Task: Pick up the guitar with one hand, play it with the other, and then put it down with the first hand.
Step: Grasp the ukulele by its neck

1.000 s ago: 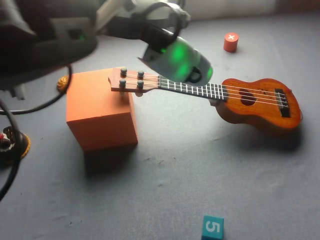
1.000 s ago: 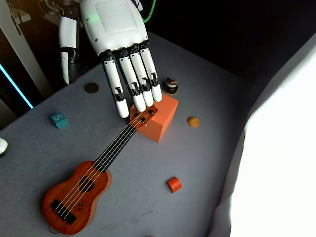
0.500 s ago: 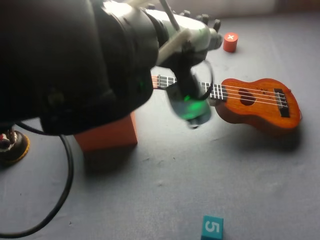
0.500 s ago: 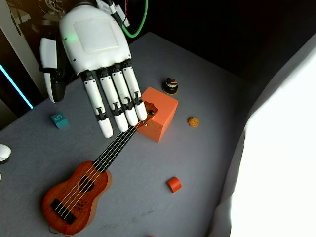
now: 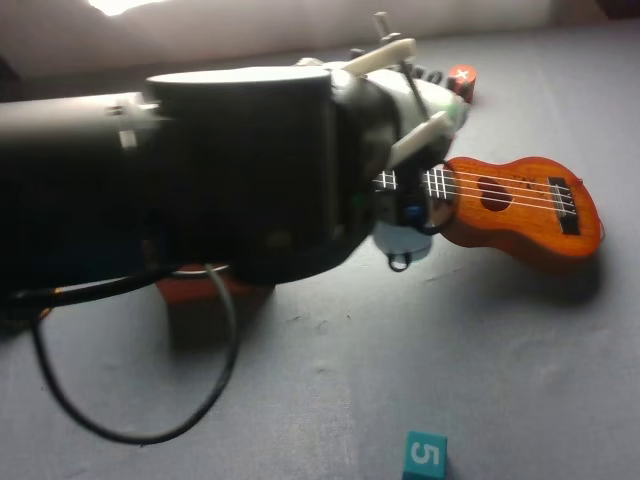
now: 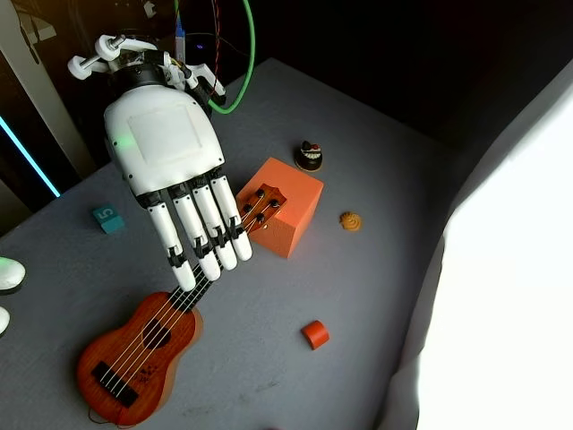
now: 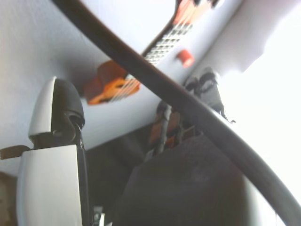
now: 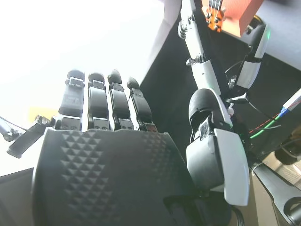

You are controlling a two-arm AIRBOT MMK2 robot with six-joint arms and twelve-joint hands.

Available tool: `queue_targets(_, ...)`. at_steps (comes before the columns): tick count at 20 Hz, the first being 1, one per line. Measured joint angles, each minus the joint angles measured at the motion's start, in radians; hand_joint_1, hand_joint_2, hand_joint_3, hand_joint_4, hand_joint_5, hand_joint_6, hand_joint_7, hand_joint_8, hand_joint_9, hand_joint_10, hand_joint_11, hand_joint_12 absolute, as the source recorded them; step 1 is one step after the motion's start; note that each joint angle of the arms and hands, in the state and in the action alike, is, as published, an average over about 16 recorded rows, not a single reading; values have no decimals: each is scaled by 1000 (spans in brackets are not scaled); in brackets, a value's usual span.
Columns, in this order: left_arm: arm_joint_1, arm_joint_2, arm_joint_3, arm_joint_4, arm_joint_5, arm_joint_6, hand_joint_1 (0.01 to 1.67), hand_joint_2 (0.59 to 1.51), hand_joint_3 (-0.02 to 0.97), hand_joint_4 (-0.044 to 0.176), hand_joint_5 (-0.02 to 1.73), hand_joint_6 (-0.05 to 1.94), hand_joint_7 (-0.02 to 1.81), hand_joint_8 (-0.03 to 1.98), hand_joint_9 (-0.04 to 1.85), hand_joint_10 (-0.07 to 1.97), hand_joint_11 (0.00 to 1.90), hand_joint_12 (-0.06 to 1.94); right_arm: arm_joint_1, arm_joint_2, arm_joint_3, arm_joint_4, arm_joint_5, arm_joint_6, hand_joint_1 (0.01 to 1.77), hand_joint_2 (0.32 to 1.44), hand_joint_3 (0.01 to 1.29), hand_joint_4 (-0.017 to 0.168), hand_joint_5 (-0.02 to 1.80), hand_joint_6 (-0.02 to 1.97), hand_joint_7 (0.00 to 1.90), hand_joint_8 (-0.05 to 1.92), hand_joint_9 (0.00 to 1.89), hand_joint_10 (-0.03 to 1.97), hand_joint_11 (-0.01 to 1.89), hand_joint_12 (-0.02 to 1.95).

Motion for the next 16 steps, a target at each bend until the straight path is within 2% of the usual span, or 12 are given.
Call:
queue_targets(7, 37, -95, 87, 23, 44, 1, 1102, 1037, 9, 8, 22, -10, 17, -14, 17, 9, 16, -11, 0, 0, -2, 0, -1, 0, 111, 1291, 26, 7, 18, 16, 26, 17, 15, 4, 21, -1)
queue_targets(16, 80, -152, 161, 41, 108, 7, 1082, 1045, 9, -5, 21, -11, 16, -13, 20, 9, 16, -14, 4, 0, -5, 1, -2, 0, 114, 1298, 20, 7, 12, 15, 16, 18, 15, 3, 21, -2)
